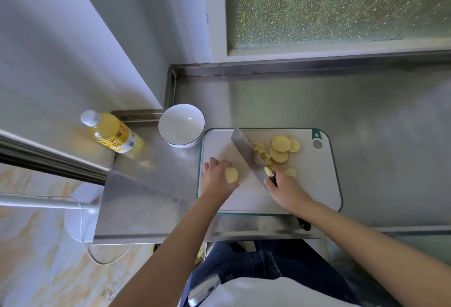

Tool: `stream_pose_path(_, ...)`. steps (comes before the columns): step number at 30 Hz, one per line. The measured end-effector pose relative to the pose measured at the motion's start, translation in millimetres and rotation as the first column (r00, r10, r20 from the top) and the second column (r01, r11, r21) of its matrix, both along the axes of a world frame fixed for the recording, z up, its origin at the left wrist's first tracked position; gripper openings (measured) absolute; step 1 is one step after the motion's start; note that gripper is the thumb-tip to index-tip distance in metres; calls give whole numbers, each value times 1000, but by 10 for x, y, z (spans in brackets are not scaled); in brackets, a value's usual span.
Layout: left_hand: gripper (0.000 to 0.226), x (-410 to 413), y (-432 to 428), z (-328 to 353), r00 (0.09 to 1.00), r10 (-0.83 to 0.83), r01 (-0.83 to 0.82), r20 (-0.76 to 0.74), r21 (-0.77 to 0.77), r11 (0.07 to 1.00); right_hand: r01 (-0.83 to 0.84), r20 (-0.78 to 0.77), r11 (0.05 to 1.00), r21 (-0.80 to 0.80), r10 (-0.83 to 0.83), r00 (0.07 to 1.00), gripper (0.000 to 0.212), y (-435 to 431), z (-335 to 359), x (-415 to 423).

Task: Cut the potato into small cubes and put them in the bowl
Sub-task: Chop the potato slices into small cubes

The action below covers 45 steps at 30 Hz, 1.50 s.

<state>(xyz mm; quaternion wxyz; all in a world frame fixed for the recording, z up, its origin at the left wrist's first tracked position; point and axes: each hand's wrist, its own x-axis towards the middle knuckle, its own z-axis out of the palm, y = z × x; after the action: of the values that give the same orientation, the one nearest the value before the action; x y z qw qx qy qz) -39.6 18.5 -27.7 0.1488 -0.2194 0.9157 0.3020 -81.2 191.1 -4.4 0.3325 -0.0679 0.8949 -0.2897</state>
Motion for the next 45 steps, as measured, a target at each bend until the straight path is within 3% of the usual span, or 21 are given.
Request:
stream_pose_path(7, 53, 26, 19, -14, 992, 120, -122, 24, 134, 983, 7, -52, 1000, 20, -5, 999, 29, 11, 14, 8)
stream_pose_path(12, 51, -52, 177, -8, 962, 267, -270, 55, 336, 902, 43, -15, 999, 1, -43, 999, 28, -16, -4, 57)
stream_pose_path(19, 48, -26, 213, -49, 969, 235, -246, 76, 387, 889, -21, -16, 1000, -6, 21, 1000, 20, -42, 32, 85)
stream_pose_path(25, 44, -5, 239, -24, 987, 159, -149, -14, 277, 949, -3, -18, 998, -64, 2, 1000, 16, 12, 104, 36)
stream_pose_path(28, 42, 1, 323, -29, 986, -16, 24, -167, 46, 999, 68, -68, 989, -134, -78, 995, 17, 106, 204, -32)
stream_pose_path(32, 34, -130, 534, -11, 918, -297, 260, -262, -169, 951, 237, -167, 959, -153, -261, 951, 29, 317, 273, -196)
stream_pose_path(39, 32, -415, 940, 24, 785, -588, 538, -196, -254, 804, 370, -187, 927, -55, -374, 908, 21, 711, 278, -383)
stream_pose_path(45, 34, -440, 1116, 2, 782, -618, 564, -78, -335, 755, 388, -123, 921, -21, -388, 914, 25, 813, 148, -338)
